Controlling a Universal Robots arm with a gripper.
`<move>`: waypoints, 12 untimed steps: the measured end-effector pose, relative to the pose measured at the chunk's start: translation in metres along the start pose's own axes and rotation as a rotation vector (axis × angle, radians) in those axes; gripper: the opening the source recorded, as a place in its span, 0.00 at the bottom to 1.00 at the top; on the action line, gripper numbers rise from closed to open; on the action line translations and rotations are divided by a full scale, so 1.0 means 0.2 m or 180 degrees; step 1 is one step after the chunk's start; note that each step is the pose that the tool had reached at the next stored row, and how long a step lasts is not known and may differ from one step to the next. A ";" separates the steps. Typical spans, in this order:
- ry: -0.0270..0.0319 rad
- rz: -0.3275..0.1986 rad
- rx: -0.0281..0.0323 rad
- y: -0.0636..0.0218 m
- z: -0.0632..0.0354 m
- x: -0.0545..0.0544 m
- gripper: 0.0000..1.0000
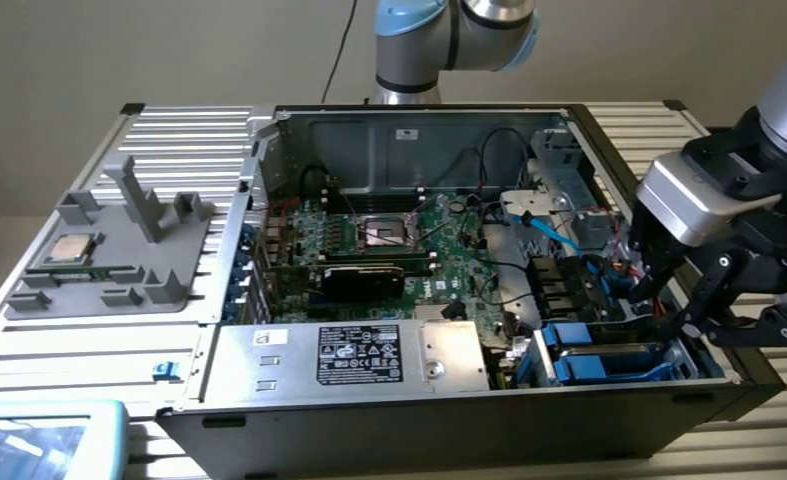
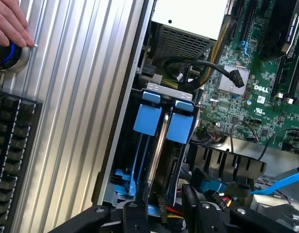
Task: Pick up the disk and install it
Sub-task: 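Insert the first disk wire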
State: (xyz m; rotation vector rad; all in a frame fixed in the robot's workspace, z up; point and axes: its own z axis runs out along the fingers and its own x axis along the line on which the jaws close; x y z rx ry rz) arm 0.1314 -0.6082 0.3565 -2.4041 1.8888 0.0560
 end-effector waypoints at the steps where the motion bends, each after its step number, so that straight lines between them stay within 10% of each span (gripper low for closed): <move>1: -0.0027 -0.0008 0.0006 0.001 0.001 0.00 0.41; 12: -0.0056 -0.0252 -0.0018 0.010 0.017 0.03 0.41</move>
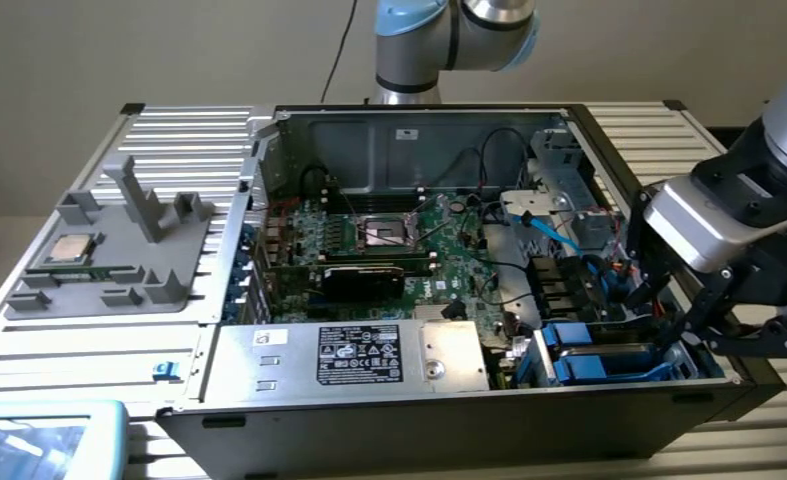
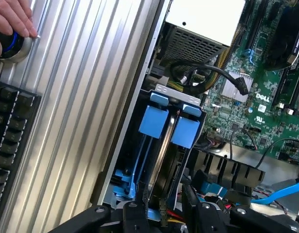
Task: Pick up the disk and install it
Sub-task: 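Insert the first disk wire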
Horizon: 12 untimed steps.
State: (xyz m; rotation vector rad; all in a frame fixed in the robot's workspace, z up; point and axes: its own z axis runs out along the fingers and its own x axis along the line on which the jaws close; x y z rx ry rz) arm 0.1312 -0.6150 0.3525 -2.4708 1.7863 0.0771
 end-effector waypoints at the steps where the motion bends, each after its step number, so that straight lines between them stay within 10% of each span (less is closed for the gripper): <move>1: -0.0002 -0.0040 -0.0004 0.001 0.002 0.00 0.41; 12: -0.0061 -0.0290 -0.0029 0.004 0.039 0.01 0.41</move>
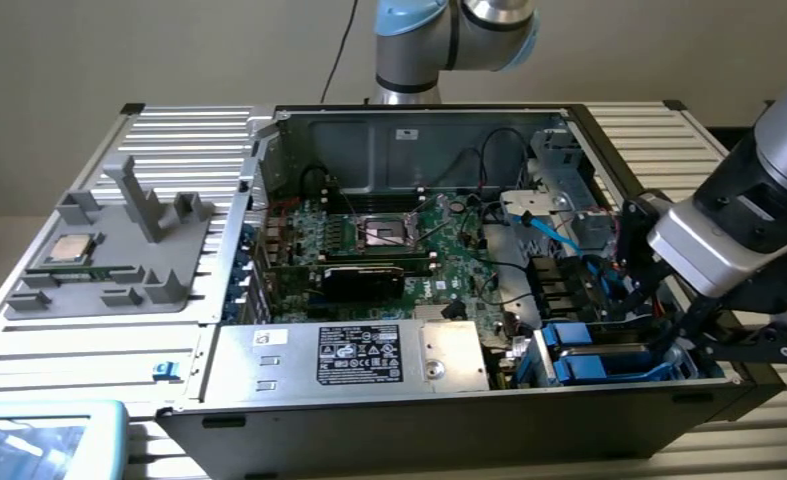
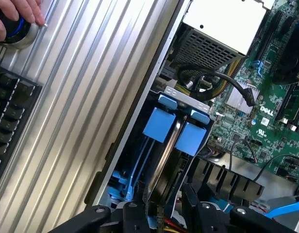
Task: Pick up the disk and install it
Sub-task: 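Insert the first disk wire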
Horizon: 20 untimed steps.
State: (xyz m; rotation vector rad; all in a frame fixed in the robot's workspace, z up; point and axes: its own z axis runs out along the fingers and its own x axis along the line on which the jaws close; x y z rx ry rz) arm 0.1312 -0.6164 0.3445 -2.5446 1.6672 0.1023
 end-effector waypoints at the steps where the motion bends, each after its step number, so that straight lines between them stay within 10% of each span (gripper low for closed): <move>1: -0.0011 -0.0011 0.0000 0.000 0.002 0.00 0.41; 11: -0.0103 -0.0097 -0.0035 -0.013 0.024 0.01 0.41; 20: -0.0141 -0.0163 -0.0055 -0.030 0.031 0.02 0.41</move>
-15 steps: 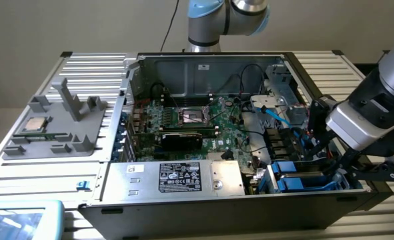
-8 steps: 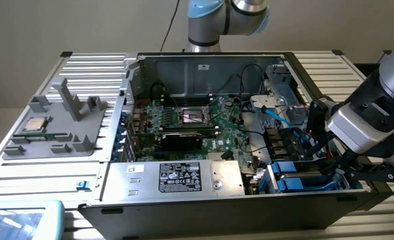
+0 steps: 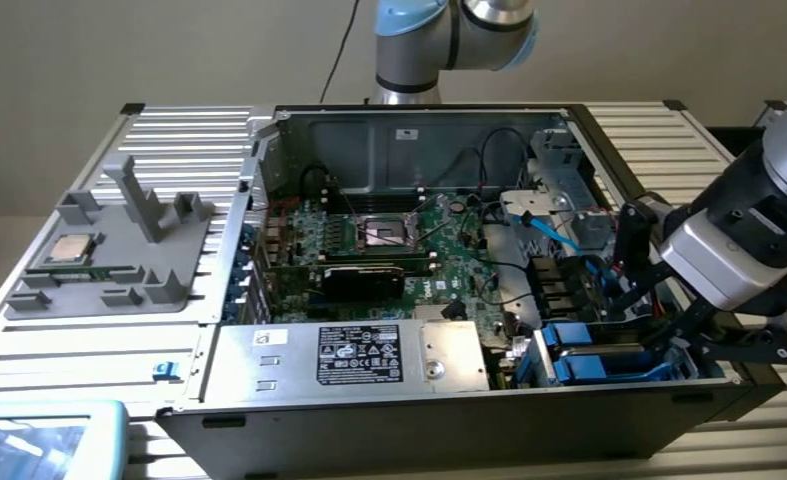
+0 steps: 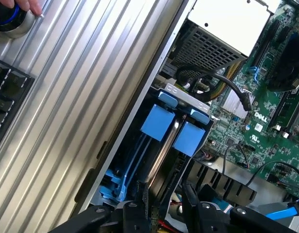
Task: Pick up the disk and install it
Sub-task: 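Insert the first disk wire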
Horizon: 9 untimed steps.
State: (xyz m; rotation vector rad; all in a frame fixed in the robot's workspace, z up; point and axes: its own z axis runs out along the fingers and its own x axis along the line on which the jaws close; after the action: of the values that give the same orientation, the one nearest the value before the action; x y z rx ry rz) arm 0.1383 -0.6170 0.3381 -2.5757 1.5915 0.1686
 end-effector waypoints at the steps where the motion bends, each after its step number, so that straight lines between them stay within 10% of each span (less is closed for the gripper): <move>1: -0.0006 -0.0006 0.0000 -0.002 0.000 0.00 0.41; 8: -0.0046 -0.0032 0.0004 -0.001 0.000 0.01 0.39; 9: -0.0051 -0.0035 0.0004 -0.001 0.000 0.01 0.25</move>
State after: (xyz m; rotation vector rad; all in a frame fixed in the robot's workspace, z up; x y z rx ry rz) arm 0.1393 -0.6185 0.3378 -2.5752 1.5711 0.1869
